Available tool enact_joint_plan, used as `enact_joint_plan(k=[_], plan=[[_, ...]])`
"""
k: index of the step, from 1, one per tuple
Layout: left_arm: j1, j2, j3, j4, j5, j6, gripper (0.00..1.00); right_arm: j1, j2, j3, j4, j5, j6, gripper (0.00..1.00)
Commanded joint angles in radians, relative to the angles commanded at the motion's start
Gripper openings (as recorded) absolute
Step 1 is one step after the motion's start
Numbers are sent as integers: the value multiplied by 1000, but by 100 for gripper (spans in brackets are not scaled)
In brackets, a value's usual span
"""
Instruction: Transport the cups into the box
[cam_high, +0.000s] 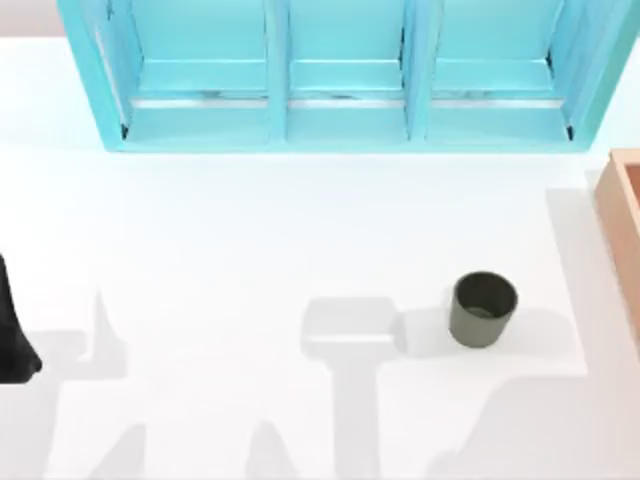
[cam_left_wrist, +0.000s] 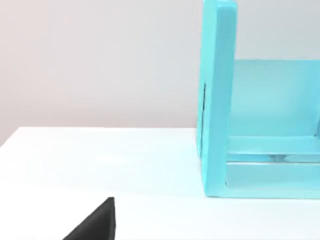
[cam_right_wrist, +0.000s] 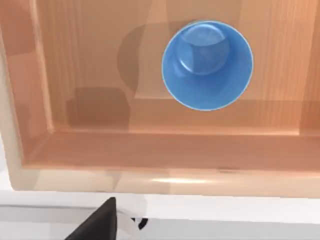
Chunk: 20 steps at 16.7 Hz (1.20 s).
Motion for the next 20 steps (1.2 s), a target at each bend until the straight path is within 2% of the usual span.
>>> enact_joint_plan(k=[4,10,13,16,20], plan=[[0,0,0,0,0,0,100,187,91,44,39,9,187,100],[0,0,0,0,0,0,100,688,265,96,156,44,687,100],[0,0,0,0,0,0,100,872,326,107,218,54,871,100],[0,0,0,0,0,0,100,962,350,109,264,57,961,100],[0,0,0,0,0,0,100,972,352,109,270,57,970,100]])
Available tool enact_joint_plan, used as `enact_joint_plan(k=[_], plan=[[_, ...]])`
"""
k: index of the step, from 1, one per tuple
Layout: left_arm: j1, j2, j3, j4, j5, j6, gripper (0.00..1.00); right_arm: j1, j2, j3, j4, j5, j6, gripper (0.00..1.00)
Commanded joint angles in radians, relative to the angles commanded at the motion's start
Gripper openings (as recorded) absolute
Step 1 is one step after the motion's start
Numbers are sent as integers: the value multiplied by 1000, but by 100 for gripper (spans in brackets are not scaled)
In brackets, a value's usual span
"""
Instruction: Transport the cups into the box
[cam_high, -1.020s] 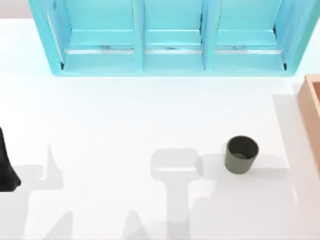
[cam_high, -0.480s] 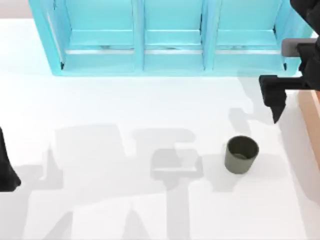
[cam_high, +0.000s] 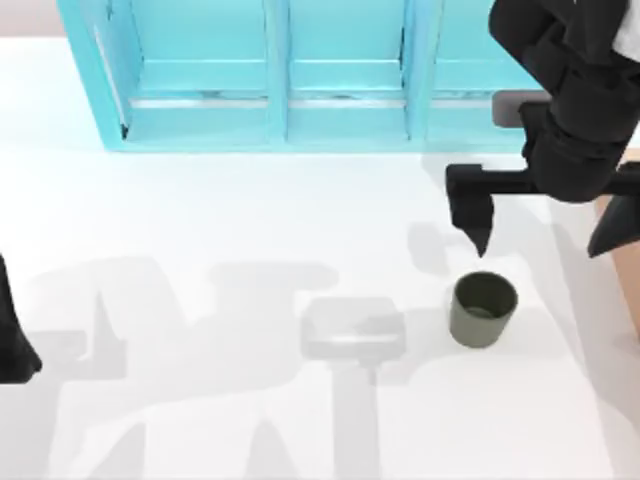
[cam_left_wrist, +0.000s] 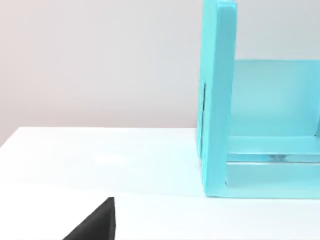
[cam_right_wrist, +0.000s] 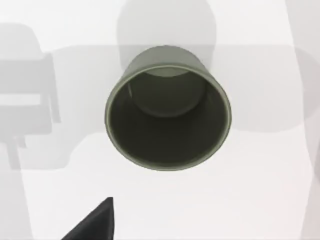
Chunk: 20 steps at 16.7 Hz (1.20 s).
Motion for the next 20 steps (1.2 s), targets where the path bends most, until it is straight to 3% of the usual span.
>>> enact_joint_plan(k=[4,12,17,20], plan=[[0,0,0,0,0,0,100,-2,5,-35,37,-1,-1,100],[0,0,0,0,0,0,100,3,89,-270,362,0,5,100],[0,0,0,0,0,0,100,4,92,-283,375,0,5,100],[0,0,0,0,0,0,100,4,92,-283,375,0,5,77]])
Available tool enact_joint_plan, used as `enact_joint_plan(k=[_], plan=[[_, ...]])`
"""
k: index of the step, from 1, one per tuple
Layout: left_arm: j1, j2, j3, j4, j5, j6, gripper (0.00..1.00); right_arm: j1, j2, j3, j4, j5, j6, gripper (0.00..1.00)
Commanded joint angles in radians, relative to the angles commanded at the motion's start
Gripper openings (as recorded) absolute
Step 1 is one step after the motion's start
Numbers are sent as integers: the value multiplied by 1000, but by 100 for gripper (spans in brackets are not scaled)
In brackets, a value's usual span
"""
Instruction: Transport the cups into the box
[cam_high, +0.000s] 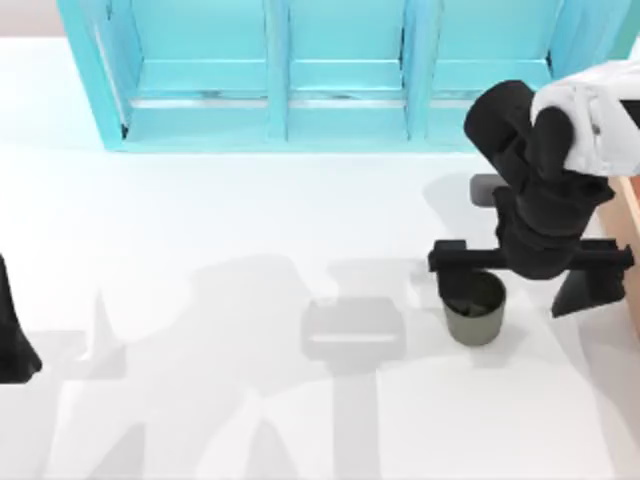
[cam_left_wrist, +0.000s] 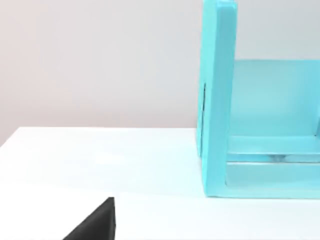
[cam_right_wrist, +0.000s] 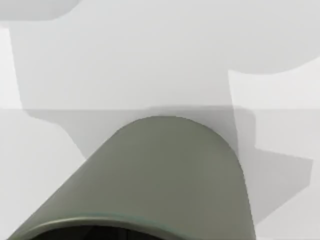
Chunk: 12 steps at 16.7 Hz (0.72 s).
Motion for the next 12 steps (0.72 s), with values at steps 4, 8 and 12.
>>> enact_joint_plan(k=[4,8,12], plan=[[0,0,0,0,0,0,100,0,0,0,0,0,0,47],[0,0,0,0,0,0,100,0,0,0,0,0,0,17],[0,0,0,0,0,0,100,0,0,0,0,0,0,0]])
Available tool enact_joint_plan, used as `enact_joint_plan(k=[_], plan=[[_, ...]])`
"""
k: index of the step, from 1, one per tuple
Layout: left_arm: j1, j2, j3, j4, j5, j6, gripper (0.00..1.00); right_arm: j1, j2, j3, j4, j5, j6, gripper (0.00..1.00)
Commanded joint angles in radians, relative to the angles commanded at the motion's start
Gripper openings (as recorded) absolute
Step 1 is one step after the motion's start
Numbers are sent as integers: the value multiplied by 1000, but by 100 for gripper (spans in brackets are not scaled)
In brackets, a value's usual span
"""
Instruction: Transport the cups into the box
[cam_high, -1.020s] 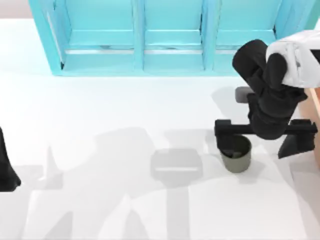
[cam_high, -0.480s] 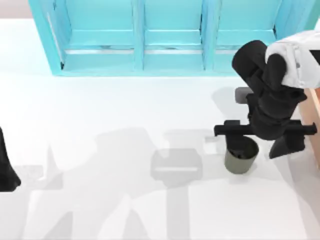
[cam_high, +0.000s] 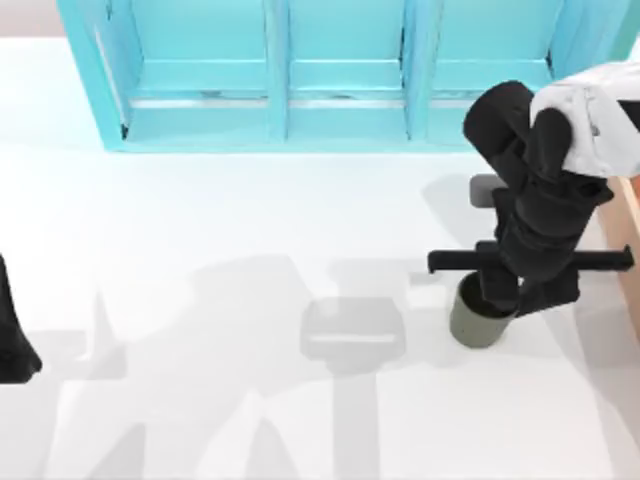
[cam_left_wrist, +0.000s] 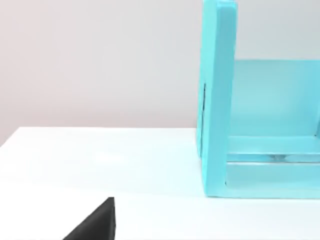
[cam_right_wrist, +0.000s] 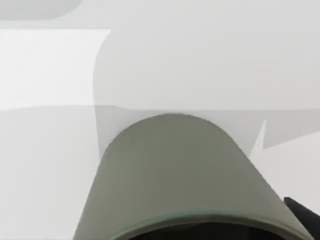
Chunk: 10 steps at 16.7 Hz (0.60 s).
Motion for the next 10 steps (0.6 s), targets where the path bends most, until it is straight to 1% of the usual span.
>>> enact_joint_plan(k=[8,10], plan=[[0,0,0,0,0,0,100,-3,-2,1,-2,-1,-1,0],[0,0,0,0,0,0,100,-23,-19,16,-27,-7,-26,0]])
